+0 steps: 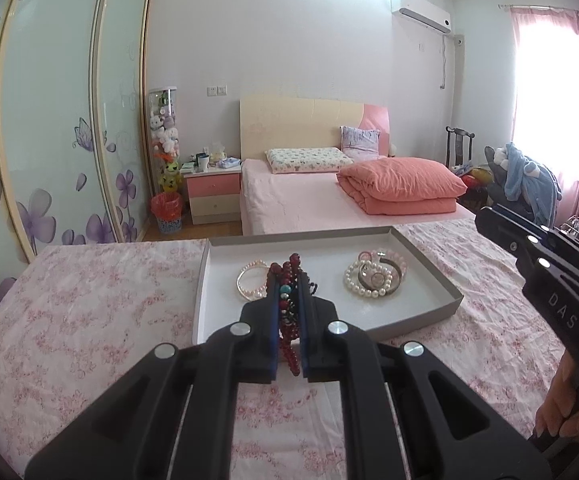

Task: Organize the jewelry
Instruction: 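Lift the necklace and earring and carry both over the white tray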

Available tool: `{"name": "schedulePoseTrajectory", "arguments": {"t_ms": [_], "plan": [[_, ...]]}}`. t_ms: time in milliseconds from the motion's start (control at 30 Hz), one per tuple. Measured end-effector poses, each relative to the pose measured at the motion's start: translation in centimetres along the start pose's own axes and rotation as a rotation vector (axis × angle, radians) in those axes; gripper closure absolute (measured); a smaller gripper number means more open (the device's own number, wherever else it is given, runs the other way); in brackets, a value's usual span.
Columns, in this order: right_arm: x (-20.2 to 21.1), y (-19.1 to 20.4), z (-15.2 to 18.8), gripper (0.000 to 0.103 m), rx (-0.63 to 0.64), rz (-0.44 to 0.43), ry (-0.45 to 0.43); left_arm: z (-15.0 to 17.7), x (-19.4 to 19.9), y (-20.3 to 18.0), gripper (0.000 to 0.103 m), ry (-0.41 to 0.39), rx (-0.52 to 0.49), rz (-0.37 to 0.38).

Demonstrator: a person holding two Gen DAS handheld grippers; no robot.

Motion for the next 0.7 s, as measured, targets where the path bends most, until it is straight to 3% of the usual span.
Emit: {"name": "schedulePoseTrajectory", "arguments": {"t_ms": [500, 700], "plan": [[-1.3, 0.1, -0.9, 0.089, -0.01, 0.004, -0.015, -1.3, -1.7, -0.1, 0.094, -0.013, -0.005, -0.009], [-3.5, -0.5, -1.3, 0.089, -0.018, -0.002, -0.008, -2.3, -4.3, 0.4, 0.094, 0.0, 0.015, 0.006]]}}
Point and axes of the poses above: each gripper's, at about its wrist camera, not at the fingertips, and x roughly against the way its jaws point, y to its left, z to its underside, the point moved 4 cm from there along -x, roughly the way its jaws point, and after that the axes turned 1 degree about -x, right-handed, at the moved point
